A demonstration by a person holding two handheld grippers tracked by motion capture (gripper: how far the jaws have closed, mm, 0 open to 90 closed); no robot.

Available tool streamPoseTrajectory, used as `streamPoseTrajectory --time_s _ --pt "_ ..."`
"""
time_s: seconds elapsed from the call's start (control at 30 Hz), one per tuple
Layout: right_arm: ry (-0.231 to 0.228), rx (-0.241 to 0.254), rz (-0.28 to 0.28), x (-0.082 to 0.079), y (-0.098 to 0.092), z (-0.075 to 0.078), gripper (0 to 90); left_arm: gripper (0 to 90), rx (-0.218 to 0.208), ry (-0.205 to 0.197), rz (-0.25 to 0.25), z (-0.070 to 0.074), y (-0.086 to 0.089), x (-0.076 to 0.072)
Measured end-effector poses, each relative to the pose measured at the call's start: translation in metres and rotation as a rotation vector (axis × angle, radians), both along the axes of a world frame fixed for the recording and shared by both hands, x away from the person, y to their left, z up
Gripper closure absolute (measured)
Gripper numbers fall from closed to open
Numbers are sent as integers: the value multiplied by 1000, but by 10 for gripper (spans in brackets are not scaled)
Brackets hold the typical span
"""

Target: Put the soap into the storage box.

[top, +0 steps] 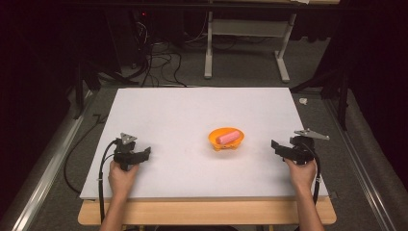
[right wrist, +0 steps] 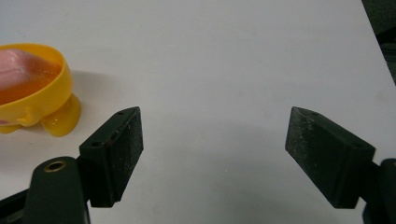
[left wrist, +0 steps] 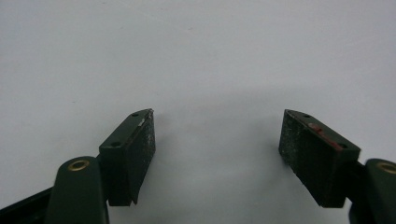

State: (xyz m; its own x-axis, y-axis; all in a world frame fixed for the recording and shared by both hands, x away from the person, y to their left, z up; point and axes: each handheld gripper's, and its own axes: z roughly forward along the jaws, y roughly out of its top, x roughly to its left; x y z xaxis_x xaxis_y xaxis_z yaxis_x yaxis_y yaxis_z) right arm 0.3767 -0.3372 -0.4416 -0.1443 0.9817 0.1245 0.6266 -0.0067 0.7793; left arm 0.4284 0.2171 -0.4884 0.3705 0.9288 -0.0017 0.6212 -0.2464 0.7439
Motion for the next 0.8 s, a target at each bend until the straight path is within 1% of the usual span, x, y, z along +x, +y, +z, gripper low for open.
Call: streamPoseTrajectory --time_s 0.2,0.33,0.37,0.4,0.5,0.57,0.8 --pt "14 -12 3 2 3 -6 201 274 0 0 0 0 0 0" --pt "24 -25 3 5 6 -14 204 275 0 0 0 0 0 0" --pt "24 -25 3 5 6 -14 204 275 0 0 0 0 0 0" --pt "27 -34 3 6 7 -17 205 274 0 0 0 0 0 0" --pt "30 -45 2 8 7 -21 205 274 0 0 0 0 0 0" --pt "39 -50 -3 9 7 -24 205 274 0 0 0 0 0 0" --pt "44 -63 -8 12 10 -28 206 274 0 0 0 0 0 0"
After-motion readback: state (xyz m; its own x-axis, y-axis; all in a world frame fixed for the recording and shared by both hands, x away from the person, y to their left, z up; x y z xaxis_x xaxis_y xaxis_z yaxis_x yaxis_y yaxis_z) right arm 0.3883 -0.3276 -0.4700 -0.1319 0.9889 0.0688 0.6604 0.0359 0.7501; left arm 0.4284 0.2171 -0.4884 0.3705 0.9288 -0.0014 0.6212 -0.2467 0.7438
